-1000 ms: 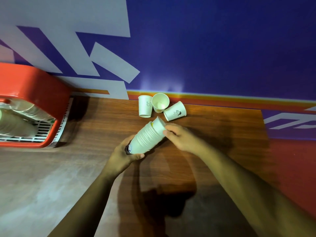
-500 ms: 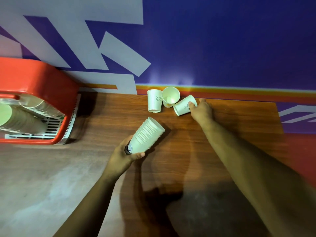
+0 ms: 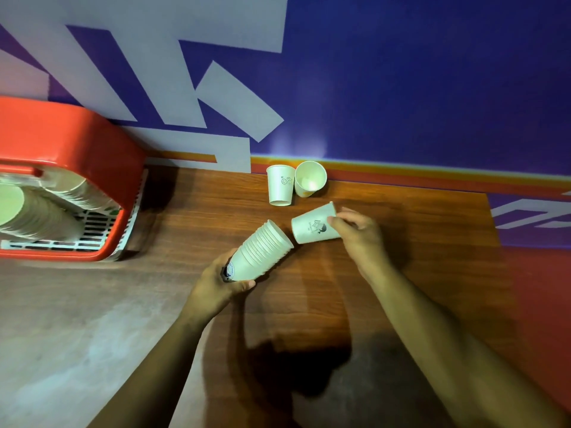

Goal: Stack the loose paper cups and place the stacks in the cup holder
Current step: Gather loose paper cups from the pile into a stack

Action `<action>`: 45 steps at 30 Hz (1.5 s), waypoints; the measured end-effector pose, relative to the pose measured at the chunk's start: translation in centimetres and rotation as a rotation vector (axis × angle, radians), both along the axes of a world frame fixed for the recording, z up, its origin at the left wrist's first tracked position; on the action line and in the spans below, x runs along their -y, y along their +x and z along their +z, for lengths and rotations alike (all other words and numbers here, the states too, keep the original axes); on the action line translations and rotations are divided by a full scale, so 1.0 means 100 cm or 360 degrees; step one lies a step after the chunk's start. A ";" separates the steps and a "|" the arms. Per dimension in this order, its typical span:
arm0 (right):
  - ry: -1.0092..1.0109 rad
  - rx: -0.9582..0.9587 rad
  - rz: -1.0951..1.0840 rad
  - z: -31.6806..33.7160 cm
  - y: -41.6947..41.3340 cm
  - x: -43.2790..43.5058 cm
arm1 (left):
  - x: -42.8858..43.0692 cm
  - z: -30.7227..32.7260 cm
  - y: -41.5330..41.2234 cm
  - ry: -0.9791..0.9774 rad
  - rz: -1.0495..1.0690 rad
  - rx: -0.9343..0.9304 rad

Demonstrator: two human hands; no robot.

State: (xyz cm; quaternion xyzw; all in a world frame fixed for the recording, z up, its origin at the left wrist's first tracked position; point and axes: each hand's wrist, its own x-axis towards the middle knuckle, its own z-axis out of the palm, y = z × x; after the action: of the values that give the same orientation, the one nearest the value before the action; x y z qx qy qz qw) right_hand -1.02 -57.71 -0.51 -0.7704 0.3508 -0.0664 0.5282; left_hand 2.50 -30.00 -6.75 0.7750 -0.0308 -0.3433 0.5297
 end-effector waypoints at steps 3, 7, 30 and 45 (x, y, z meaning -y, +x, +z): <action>0.0078 0.0094 0.0247 0.007 0.006 -0.022 | 0.003 0.008 0.002 -0.0059 -0.0050 -0.0004; 0.0163 -0.0159 0.0773 0.004 0.012 -0.049 | 0.005 0.014 0.005 -0.0117 -0.0076 0.0014; -0.0126 0.0116 0.0393 -0.008 0.051 -0.048 | -0.032 -0.004 0.029 -0.0134 0.0123 -0.0019; -0.0386 -0.0727 -0.0067 -0.062 0.147 -0.038 | -0.059 -0.016 0.031 -0.0199 0.0183 0.0022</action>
State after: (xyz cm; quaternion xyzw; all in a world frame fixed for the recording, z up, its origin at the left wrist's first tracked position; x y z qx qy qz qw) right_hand 13.63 -53.93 -6.75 -0.8157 0.4665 0.0568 0.3374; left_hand 5.56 -24.06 -8.31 0.7432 -0.0112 -0.3044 0.5958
